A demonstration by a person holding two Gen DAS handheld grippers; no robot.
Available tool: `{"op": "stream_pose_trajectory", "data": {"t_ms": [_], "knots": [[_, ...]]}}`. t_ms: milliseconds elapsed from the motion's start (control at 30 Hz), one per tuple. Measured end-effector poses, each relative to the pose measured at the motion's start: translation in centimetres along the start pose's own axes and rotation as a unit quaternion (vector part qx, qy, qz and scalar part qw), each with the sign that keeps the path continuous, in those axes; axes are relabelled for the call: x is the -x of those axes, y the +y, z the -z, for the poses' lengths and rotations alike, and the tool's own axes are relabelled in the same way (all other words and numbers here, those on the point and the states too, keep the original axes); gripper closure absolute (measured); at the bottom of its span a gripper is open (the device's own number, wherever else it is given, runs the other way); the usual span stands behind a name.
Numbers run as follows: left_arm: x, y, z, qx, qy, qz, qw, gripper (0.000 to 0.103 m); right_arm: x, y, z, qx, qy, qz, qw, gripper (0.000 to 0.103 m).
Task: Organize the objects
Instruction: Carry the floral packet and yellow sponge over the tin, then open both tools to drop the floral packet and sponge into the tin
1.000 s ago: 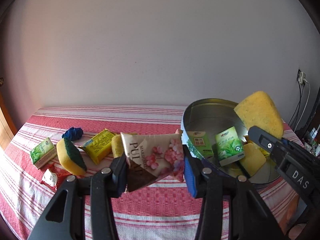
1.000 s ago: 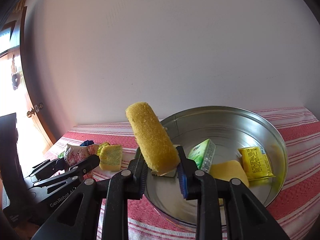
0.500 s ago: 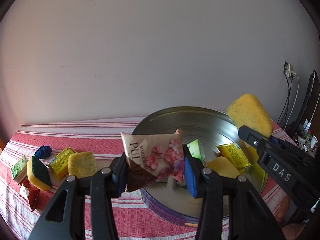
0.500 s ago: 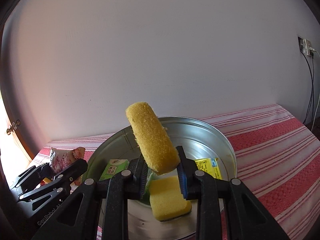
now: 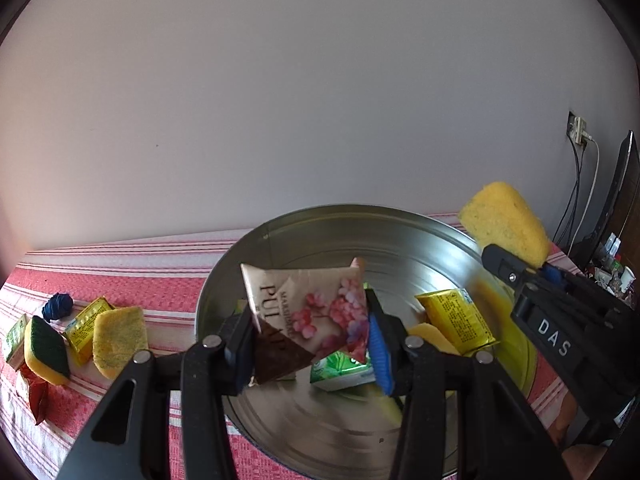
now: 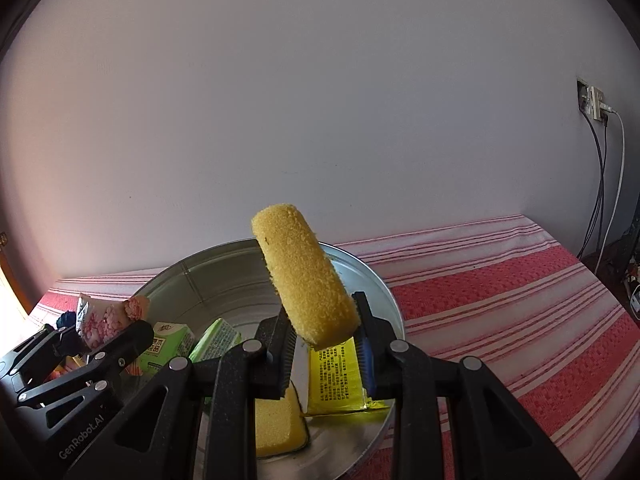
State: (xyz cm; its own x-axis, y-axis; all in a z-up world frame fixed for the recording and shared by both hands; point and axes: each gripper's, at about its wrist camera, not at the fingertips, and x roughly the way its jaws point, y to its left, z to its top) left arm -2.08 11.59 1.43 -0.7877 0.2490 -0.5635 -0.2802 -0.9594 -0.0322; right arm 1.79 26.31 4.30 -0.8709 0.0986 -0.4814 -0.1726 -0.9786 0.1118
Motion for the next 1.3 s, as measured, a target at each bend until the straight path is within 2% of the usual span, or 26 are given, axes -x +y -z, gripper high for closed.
{"op": "stream_pose_trajectory", "data": {"t_ms": [300,533,700,800,833,867,933,1000,1067,1200,1300], "knots": [[-1.8,-0.6,-0.3,0.002,0.009,-0.017,0.9998,0.057,-2.0,0.4,0.2,0.03,0.018,0.028,0.999,0.074],[-3.0,-0.4,0.1,-0.001,0.017,-0.034,0.9993,0.057,-4.4,0.2,0.9,0.049,0.048,0.028,0.997,0.074],[-3.1,-0.5,0.2,-0.005,0.016,-0.036,0.9992,0.055,-4.7,0.4,1.2,0.052,0.053,0.022,0.997,0.072],[-2.8,-0.6,0.2,-0.004,0.007,-0.041,0.9991,0.044,-4.4,0.4,1.3,0.045,0.049,0.011,0.998,0.064],[-2.3,-0.7,0.3,-0.003,0.001,-0.041,0.9991,0.034,-4.3,0.4,1.3,0.045,0.046,0.006,0.998,0.059],[-2.0,-0.6,0.3,-0.002,-0.007,-0.048,0.9988,0.032,-4.0,0.6,1.3,0.048,0.039,0.011,0.998,0.056],[-1.5,-0.3,0.3,-0.002,-0.019,-0.05,0.9985,0.03,-3.5,0.5,1.3,0.049,0.02,0.036,0.998,0.035],[-0.9,0.5,0.5,0.012,-0.03,-0.052,0.9981,0.018,-3.2,0.0,1.3,0.039,0.006,0.028,0.999,0.027],[-0.5,1.5,0.6,0.03,-0.044,-0.063,0.9966,0.0,-3.1,-0.4,1.2,0.021,0.003,0.015,1.0,0.025],[0.2,1.9,0.9,0.044,-0.066,-0.058,0.9951,0.001,-3.0,-0.3,1.3,0.022,-0.002,0.015,1.0,0.021],[0.7,1.6,1.1,0.038,-0.082,-0.077,0.9929,0.001,-2.7,0.0,1.4,0.031,-0.014,0.018,0.999,0.017]]}}
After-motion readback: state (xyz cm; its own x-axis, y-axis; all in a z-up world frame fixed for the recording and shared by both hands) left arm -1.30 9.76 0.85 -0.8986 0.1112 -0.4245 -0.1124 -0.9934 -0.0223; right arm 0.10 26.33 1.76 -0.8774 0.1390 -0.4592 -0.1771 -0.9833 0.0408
